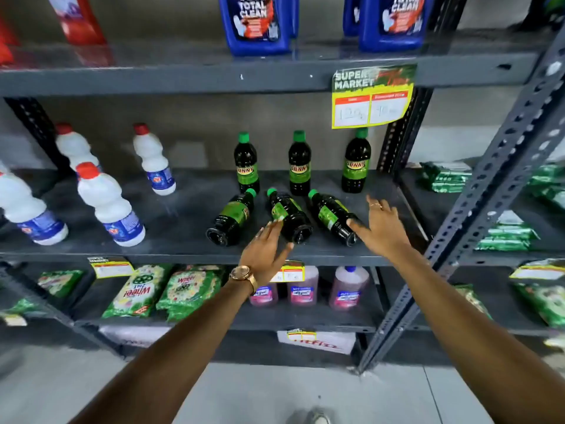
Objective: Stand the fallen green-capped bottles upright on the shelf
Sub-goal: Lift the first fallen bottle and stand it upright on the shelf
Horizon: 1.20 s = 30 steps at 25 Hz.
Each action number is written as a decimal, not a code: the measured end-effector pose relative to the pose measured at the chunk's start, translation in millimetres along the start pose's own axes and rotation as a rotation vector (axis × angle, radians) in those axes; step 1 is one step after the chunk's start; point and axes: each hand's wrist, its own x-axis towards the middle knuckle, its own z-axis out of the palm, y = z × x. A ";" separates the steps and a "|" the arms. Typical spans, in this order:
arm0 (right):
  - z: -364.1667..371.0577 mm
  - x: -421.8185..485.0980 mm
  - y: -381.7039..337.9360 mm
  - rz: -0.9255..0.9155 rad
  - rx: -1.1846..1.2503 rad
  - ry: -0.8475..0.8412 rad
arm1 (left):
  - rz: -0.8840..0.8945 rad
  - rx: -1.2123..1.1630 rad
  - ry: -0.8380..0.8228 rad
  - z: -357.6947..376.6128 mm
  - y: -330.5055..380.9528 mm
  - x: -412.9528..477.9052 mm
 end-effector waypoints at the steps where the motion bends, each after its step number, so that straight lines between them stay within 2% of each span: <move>1: 4.9 10.3 4.0 0.077 -0.001 -0.109 | -0.051 0.015 -0.045 7.0 -3.0 2.5; 4: 20.0 29.3 5.3 0.234 0.060 -0.315 | -0.136 0.084 -0.098 20.5 -12.6 3.0; 9: 34.9 42.6 -22.4 0.250 0.190 -0.370 | -0.123 0.171 0.029 14.3 -24.8 -2.6; 11: 58.2 115.8 -2.2 0.264 0.224 -0.395 | -0.175 0.145 0.044 51.5 -37.0 51.2; 13: 60.2 107.8 8.0 0.281 0.351 -0.327 | -0.144 0.190 0.071 46.1 -30.4 50.0; 14: 61.5 99.0 14.8 0.289 0.497 -0.253 | -0.147 0.206 0.076 45.9 -29.7 47.7; 17: 73.2 64.6 27.0 0.251 0.867 0.070 | -0.127 0.264 0.154 44.7 -33.5 35.7; 20: 79.7 51.1 33.2 0.163 0.875 0.268 | -0.128 0.277 0.187 44.1 -34.0 33.5; 24: 83.5 63.7 33.8 0.151 0.876 0.324 | -0.140 0.294 0.201 49.2 -36.6 35.7; 28: 98.4 59.4 48.0 0.111 0.885 0.218 | -0.142 0.304 0.195 50.6 -38.6 35.2; 30: 99.7 54.2 47.8 0.123 0.834 0.227 | -0.141 0.306 0.202 50.2 -38.8 36.0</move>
